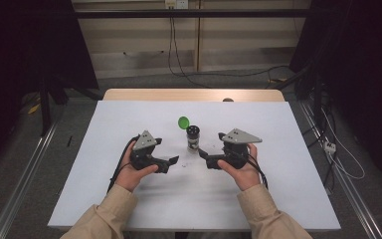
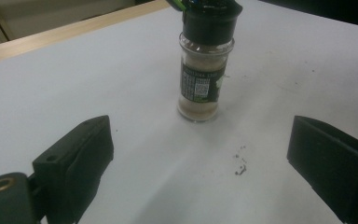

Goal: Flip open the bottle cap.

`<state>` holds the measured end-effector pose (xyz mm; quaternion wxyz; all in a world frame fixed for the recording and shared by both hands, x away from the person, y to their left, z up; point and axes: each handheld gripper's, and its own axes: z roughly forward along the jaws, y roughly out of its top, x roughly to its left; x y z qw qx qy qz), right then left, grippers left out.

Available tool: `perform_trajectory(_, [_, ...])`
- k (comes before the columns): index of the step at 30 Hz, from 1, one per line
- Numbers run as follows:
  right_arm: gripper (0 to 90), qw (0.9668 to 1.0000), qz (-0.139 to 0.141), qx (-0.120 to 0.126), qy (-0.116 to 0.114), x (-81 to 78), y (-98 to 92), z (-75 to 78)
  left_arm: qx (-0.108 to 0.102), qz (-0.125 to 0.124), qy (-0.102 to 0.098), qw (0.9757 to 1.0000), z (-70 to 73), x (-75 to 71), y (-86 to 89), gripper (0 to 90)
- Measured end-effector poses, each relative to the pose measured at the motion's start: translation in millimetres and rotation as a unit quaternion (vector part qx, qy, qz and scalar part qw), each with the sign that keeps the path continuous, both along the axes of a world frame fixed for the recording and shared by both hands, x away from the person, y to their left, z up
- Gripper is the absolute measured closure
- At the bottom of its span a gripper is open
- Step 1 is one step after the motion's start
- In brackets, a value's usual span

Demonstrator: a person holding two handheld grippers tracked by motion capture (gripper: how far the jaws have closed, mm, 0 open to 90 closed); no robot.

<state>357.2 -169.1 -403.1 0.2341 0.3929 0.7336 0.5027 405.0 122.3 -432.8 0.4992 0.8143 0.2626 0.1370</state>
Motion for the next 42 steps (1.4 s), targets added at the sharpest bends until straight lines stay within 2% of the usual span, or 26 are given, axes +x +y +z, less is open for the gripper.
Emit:
perform_trajectory(3, [7.7,1.0000,-0.002,-0.001,0.001,-5.0,-6.5,-3.3,-0.005,0.000,0.003,1.0000,-0.3,-2.5,6.0,6.6])
perform_trajectory(12, [7.0,0.9999,-0.005,-0.013,0.005,-17.9,-22.9,-15.2,-0.004,-0.002,-0.002,1.0000,1.4,-10.8,21.2,6.6])
perform_trajectory(19, [7.8,0.9998,-0.017,-0.008,0.008,-28.6,-38.9,-23.0,0.003,-0.007,0.000,1.0000,0.7,-18.7,32.7,6.8])
perform_trajectory(21, [8.1,0.9997,-0.018,-0.015,0.006,-31.9,-43.7,-25.1,0.003,-0.008,-0.001,1.0000,1.0,-21.1,36.3,6.8])
perform_trajectory(26, [8.4,0.9995,-0.029,-0.011,0.007,-40.0,-56.3,-29.5,0.002,-0.001,0.000,1.0000,1.1,-25.1,45.9,6.9])
perform_trajectory(31, [8.6,0.9992,-0.039,-0.011,0.004,-48.7,-66.9,-32.1,0.011,0.001,-0.005,0.9999,0.8,-29.8,56.2,6.9])
perform_trajectory(34, [8.6,0.9989,-0.045,-0.010,0.002,-53.4,-73.0,-32.6,0.004,0.008,-0.006,0.9999,0.8,-32.6,62.5,6.9])
perform_trajectory(38, [9.0,0.9986,-0.053,-0.011,0.001,-59.4,-80.7,-34.3,0.009,0.011,-0.006,0.9999,-0.5,-34.5,70.8,6.7])
perform_trajectory(42, [9.1,0.9983,-0.058,-0.009,0.003,-62.3,-85.5,-36.3,0.006,0.014,-0.002,0.9999,-2.6,-35.9,73.6,6.3])
